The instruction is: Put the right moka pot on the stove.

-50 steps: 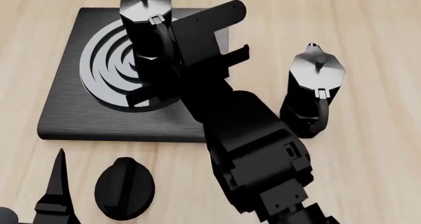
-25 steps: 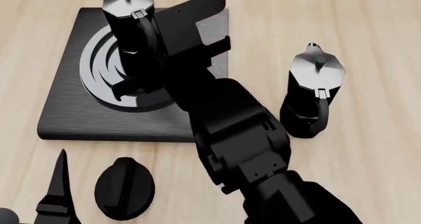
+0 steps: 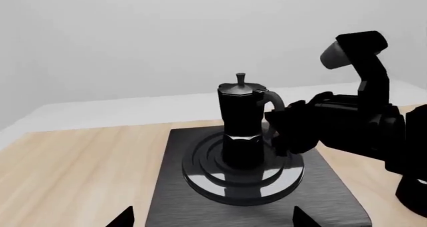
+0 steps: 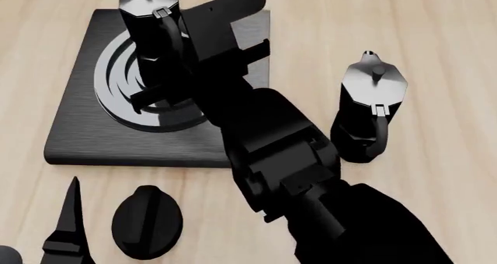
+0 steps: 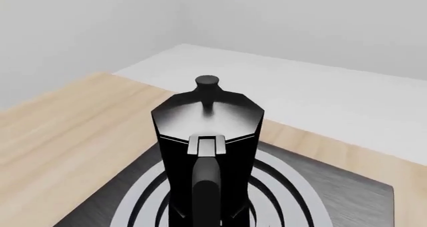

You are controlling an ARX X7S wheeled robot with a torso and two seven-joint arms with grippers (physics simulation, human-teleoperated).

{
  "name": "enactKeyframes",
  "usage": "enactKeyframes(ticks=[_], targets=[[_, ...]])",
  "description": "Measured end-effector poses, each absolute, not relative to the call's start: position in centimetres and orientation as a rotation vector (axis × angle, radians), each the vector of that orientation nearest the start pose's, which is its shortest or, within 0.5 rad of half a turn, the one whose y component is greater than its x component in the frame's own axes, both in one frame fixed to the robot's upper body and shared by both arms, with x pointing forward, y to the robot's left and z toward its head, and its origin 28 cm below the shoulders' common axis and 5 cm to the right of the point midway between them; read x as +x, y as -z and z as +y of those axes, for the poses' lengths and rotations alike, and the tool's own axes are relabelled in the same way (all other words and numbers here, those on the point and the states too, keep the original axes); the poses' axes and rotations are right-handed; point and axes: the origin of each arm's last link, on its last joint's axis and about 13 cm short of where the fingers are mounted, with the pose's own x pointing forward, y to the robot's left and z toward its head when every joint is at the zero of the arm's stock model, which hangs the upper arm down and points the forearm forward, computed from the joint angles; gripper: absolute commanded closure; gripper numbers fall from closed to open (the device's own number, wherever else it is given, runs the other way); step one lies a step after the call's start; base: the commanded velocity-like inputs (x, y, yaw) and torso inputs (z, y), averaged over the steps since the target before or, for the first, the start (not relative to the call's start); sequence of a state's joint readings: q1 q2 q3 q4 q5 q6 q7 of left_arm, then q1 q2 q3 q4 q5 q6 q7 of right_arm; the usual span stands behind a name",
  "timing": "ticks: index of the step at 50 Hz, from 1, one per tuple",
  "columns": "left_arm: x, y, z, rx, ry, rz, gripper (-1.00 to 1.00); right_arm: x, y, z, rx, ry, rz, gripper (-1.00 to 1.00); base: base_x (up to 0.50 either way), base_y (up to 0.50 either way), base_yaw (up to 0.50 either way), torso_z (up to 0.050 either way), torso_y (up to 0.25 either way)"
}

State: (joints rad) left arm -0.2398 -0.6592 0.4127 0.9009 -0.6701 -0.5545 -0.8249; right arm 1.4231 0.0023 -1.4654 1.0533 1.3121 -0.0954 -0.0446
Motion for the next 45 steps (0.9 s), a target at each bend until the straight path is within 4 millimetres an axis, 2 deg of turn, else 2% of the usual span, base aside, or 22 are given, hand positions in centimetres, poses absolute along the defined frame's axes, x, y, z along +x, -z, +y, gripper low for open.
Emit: enactKeyframes(ticks=[1,2,12,24,34,45], targets=[[16.7,-16.5,20.2,0.065,0.031,-0.205,-1.00,41.9,-21.2,-0.8,-0.090,-0.566,-0.041,1.00,0.00,0.00,0.00,0.000,0.000],[16.7,-16.5,20.2,0.065,0.031,-0.205,-1.00,41.9,-21.2,-0.8,-0.090,-0.567,-0.041,-1.00,0.00,0.00,0.00,0.000,0.000],[16.7,-16.5,20.2,0.066,0.029,-0.202,-1.00,41.9,-20.5,-1.2,-0.105,-0.548,-0.011,-1.00,0.00,0.00,0.00,0.000,0.000],[16.9,-16.5,20.2,0.068,0.028,-0.197,-1.00,40.8,-20.9,-2.2,-0.123,-0.528,-0.023,-1.00,0.00,0.00,0.00,0.000,0.000],[16.9,-16.4,20.1,0.072,0.026,-0.192,-1.00,38.9,-21.3,-3.9,-0.128,-0.503,-0.047,-1.00,0.00,0.00,0.00,0.000,0.000],[17.0,-16.4,20.1,0.075,0.025,-0.188,-1.00,35.5,-21.4,-6.0,-0.127,-0.475,-0.082,-1.00,0.00,0.00,0.00,0.000,0.000]])
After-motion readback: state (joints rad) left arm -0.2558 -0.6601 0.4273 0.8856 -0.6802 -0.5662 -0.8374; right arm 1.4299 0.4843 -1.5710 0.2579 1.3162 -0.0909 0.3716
